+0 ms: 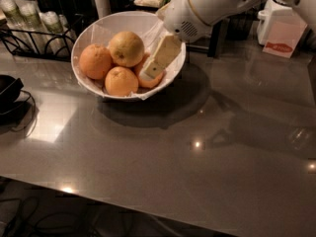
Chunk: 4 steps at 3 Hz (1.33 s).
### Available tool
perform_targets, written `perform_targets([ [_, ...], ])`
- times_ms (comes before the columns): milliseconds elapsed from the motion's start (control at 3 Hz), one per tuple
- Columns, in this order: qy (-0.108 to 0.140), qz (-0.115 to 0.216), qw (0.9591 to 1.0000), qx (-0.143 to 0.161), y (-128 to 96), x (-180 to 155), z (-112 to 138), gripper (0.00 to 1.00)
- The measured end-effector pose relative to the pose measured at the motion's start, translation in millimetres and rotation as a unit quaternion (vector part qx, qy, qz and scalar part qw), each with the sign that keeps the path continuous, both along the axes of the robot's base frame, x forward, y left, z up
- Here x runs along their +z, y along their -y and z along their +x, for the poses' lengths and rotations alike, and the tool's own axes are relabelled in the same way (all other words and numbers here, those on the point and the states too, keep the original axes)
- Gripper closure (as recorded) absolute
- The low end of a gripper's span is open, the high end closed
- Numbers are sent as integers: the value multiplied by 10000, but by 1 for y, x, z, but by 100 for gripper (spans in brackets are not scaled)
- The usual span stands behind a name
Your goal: Pick orange from white bowl
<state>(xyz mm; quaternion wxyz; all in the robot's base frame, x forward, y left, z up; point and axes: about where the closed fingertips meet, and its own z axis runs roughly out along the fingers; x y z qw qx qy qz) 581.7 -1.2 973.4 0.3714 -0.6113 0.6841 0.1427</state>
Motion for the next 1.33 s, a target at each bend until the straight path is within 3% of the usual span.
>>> perform_targets([
  [333, -102, 526, 9984, 165, -34, -7, 19, 0],
  [667, -215, 816, 9961, 261, -53, -12, 29, 0],
  [1333, -234, 1006, 9945, 185, -59, -16, 48, 13],
])
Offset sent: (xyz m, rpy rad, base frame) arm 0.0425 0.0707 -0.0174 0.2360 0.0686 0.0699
